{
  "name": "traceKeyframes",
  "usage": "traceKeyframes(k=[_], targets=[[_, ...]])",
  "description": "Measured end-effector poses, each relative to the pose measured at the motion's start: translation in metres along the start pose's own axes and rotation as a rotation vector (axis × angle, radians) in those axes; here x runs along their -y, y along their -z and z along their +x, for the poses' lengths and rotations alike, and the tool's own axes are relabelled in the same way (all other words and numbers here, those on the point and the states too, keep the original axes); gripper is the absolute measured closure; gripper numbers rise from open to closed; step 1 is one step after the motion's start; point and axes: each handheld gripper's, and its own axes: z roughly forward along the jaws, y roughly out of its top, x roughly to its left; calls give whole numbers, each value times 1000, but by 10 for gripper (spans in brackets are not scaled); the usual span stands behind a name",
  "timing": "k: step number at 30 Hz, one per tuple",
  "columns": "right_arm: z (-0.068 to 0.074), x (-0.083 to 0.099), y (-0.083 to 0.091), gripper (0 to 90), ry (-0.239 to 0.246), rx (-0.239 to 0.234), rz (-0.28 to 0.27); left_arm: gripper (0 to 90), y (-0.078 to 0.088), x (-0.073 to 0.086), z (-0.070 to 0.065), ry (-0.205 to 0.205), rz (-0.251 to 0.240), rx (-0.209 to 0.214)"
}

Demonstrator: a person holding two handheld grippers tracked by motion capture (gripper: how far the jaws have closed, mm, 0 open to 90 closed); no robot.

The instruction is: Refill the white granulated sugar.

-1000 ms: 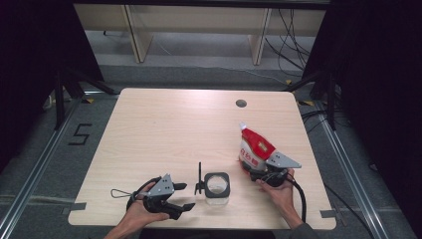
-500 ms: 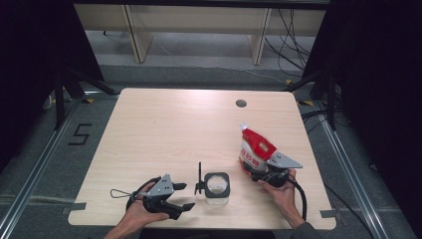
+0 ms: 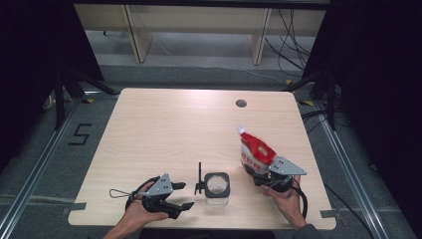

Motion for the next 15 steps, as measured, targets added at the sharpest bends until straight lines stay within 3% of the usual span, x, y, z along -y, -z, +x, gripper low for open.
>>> traceKeyframes(k=[1,2,3,4,7,8,9,10,11,12,13,14,15], targets=[[0,0,0,370,0,0,0,289,0,0,0,0,0,0],[2,-3,5,370,59,19,-15,289,0,0,-1,11,-1,-2],[2,-3,5,370,59,19,-15,288,0,0,-1,11,-1,-2],[5,-7,12,370,105,28,-4,288,0,0,0,14,-7,5],[10,-10,21,370,149,43,3,286,0,0,0,9,-7,4],[12,-13,27,370,216,57,-14,286,-1,0,0,11,-6,3],[12,-13,27,370,216,57,-14,286,-1,0,0,11,-6,3],[15,-15,33,370,272,68,-8,286,-1,0,0,14,-5,3],[15,-15,33,370,272,68,-8,285,-1,0,0,14,-5,3],[20,-17,38,370,324,89,6,286,-1,0,0,14,-5,3],[20,-17,38,370,324,89,6,286,-1,0,0,14,-5,3],[22,-18,43,371,373,102,17,286,-1,0,1,5,-8,4],[22,-18,43,371,373,102,17,286,-1,0,1,5,-8,4]])
